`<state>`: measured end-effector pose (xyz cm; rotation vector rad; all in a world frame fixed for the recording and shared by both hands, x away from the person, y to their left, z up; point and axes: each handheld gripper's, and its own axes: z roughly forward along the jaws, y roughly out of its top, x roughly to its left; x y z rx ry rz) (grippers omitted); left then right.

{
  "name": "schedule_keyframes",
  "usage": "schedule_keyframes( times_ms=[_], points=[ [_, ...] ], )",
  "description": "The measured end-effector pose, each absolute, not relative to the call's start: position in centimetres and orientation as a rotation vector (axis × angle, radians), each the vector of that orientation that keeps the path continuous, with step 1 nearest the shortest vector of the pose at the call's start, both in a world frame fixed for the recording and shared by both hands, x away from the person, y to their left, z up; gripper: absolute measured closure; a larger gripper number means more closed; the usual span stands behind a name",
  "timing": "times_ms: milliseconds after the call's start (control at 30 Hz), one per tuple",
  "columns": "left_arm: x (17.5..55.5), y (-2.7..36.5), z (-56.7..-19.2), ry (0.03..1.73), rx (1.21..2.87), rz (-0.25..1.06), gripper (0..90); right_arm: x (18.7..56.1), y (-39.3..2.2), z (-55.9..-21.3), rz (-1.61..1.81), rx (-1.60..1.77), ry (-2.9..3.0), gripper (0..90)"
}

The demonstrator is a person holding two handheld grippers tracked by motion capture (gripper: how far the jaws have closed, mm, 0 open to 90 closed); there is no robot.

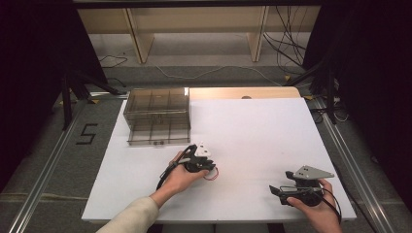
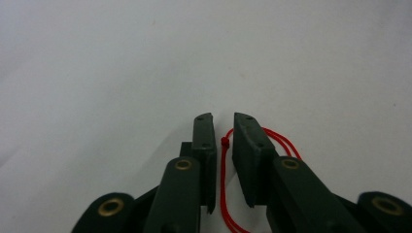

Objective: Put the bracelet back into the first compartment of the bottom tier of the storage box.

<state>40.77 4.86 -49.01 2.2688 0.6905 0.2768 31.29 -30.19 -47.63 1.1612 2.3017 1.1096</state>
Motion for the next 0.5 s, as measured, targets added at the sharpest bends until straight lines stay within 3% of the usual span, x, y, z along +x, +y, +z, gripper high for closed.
schedule_keyframes(
  times_ms=[300,500],
  points=[
    [40.48,4.51,-48.88,0.653,2.298,0.304,88.6,31.31,-30.19,-47.63,1.106,1.156,2.303,17.7],
    [40.40,4.60,-48.75,0.654,2.293,0.310,89.3,31.30,-30.19,-47.63,1.106,1.157,2.302,17.7]
  ],
)
